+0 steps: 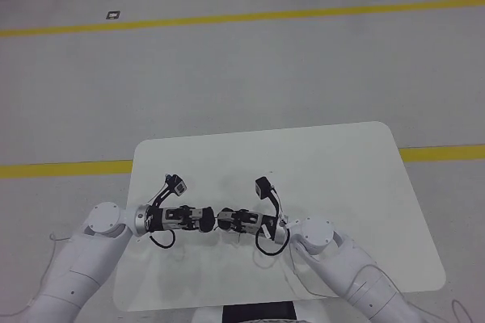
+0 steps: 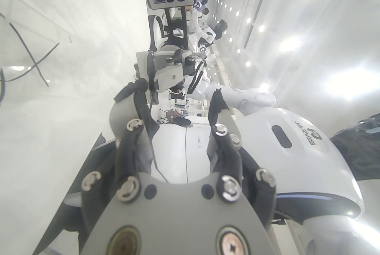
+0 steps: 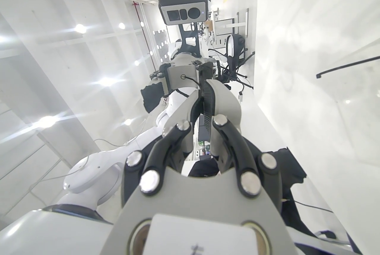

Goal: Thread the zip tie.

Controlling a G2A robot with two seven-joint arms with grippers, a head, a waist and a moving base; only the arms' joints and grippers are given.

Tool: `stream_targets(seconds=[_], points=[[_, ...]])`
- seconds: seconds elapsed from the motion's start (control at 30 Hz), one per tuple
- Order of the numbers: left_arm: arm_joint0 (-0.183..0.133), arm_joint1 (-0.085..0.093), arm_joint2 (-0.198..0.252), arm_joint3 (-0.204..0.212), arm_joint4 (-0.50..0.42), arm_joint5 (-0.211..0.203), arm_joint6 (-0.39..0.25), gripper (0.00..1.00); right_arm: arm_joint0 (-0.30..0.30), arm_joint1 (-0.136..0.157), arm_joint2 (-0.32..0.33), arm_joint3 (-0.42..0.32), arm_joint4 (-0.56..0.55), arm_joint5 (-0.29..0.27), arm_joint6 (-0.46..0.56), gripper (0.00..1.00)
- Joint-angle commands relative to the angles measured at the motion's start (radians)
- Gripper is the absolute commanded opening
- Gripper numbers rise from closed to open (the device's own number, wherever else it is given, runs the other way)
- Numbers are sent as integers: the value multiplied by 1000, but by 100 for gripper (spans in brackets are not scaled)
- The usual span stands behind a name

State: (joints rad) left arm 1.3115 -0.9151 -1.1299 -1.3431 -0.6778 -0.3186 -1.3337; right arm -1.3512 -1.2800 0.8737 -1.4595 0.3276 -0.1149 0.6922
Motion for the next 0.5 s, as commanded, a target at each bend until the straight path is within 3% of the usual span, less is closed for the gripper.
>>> stream_targets(seconds=[0.0, 0.47], points=[[-1, 0, 1, 1, 0, -1, 2, 34, 1, 0, -2, 2, -4, 2, -2, 0], [-7, 3, 10, 6, 9, 3, 13, 23, -2, 1, 0, -2, -2, -10, 0, 0]])
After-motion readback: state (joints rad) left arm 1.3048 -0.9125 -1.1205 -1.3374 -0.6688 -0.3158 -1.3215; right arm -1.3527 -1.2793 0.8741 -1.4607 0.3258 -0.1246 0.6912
